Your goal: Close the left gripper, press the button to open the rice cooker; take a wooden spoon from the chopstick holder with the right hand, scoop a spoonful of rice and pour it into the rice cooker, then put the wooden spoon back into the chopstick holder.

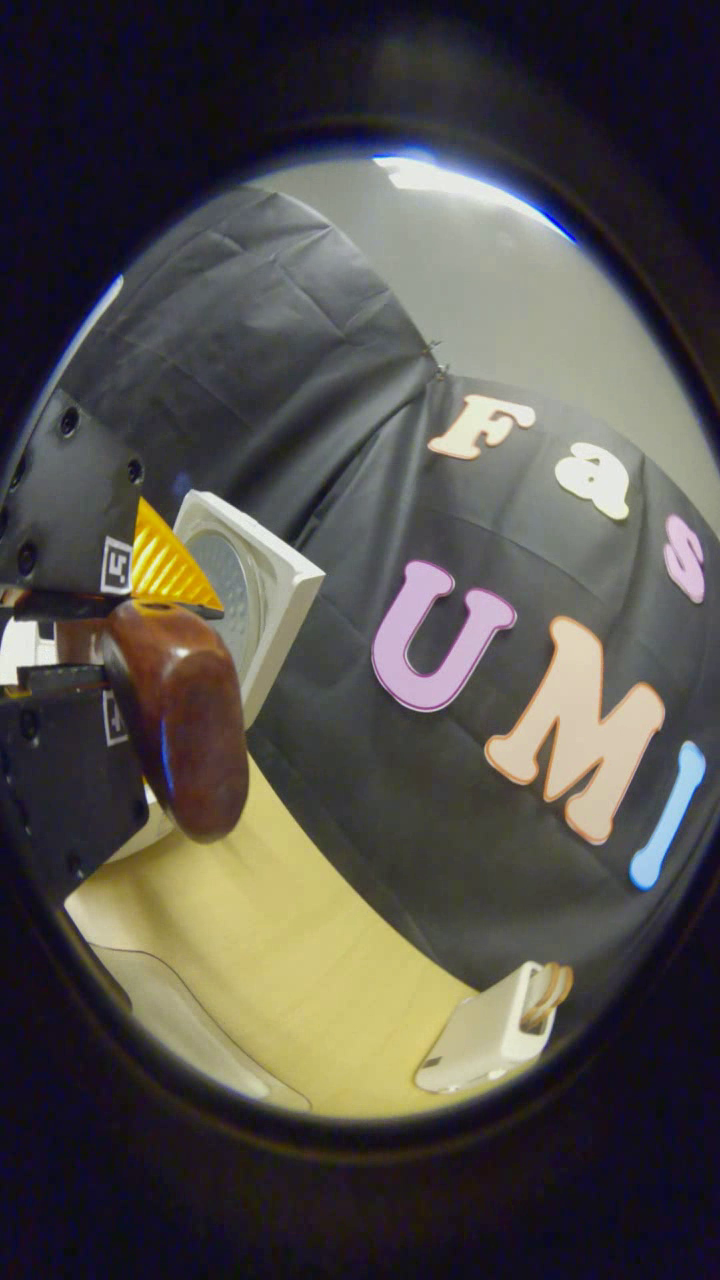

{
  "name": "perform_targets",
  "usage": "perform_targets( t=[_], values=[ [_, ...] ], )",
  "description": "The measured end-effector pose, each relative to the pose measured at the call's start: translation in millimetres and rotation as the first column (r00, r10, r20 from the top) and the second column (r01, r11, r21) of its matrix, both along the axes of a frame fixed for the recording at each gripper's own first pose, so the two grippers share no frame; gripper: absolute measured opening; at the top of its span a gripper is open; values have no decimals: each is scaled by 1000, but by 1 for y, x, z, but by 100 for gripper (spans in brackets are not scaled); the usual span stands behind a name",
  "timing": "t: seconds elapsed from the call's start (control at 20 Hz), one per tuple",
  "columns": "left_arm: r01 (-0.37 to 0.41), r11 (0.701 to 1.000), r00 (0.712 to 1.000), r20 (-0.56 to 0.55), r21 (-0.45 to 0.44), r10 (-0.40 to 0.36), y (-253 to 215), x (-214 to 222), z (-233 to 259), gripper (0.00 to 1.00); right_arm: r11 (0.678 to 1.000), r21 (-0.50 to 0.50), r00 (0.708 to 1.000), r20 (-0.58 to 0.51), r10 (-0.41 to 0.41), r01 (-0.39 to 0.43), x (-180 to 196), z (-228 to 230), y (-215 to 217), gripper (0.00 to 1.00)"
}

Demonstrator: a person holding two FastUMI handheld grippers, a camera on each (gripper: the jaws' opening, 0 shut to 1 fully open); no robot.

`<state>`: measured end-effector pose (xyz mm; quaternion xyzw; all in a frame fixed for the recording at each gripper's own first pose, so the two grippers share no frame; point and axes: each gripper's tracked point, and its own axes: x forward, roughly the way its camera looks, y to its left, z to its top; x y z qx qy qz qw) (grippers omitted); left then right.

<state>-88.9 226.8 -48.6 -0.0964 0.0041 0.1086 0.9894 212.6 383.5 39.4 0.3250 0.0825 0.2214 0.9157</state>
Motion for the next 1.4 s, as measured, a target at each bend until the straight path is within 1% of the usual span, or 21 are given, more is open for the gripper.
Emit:
perform_targets(
  t=[0.1, 0.25, 0.35, 0.4, 0.45, 0.55, 0.7, 0.8, 0.85, 0.95, 1.0, 1.15, 1.2, 1.25, 1.3, 1.35, 1.4],
  values=[
    [8, 1000, 1000, -2, 11, -8, 8, -1, 1, 93, 995, -95, 999, 37, -22, 25, 1, -3, 15, 19],
    [17, 1000, 1000, -3, 24, -17, 21, -3, 1, 94, 972, -228, 993, 109, -39, 63, -1, -5, 38, 19],
    [19, 999, 1000, -6, 34, -18, 26, -6, -2, 93, 942, -323, 985, 167, -40, 93, -2, -3, 50, 19],
    [21, 999, 1000, -8, 36, -20, 28, -8, -4, 93, 918, -380, 979, 201, -41, 116, -3, -4, 54, 19],
    [22, 999, 1000, -11, 36, -22, 30, -10, -6, 93, 887, -439, 970, 238, -38, 143, -4, -4, 59, 19],
    [24, 999, 1000, -17, 31, -24, 34, -11, -9, 93, 816, -544, 952, 306, -24, 196, -7, -5, 69, 19],
    [30, 999, 999, -20, 19, -30, 35, -12, -12, 93, 725, -642, 927, 376, 13, 250, -11, -12, 84, 19],
    [24, 999, 999, -24, 22, -24, 37, -12, -12, 94, 654, -693, 902, 429, 38, 302, -13, -13, 91, 19],
    [20, 999, 1000, -24, 25, -19, 38, -13, -13, 94, 607, -720, 886, 460, 54, 337, -14, -12, 95, 19],
    [11, 1000, 1000, -21, 29, -11, 40, -15, -13, 94, 503, -756, 841, 531, 99, 418, -20, -12, 103, 19],
    [8, 1000, 1000, -22, 29, -7, 41, -17, -14, 93, 457, -766, 821, 557, 123, 451, -23, -13, 107, 19],
    [0, 1000, 1000, -29, 27, 1, 43, -24, -17, 94, 355, -791, 785, 586, 203, 498, -28, -30, 122, 19],
    [-2, 1000, 999, -33, 27, 3, 43, -25, -18, 93, 325, -794, 773, 593, 225, 514, -28, -32, 123, 19],
    [-4, 1000, 999, -33, 28, 5, 43, -24, -18, 93, 305, -795, 765, 597, 241, 524, -29, -33, 125, 19],
    [-6, 1000, 999, -33, 30, 7, 45, -24, -19, 93, 297, -797, 762, 597, 250, 527, -29, -36, 126, 19],
    [-6, 999, 999, -33, 34, 8, 47, -26, -22, 94, 302, -798, 764, 594, 251, 521, -28, -38, 126, 19],
    [-8, 999, 999, -33, 37, 9, 47, -26, -22, 89, 317, -799, 770, 589, 244, 511, -26, -39, 124, 20]
  ],
)
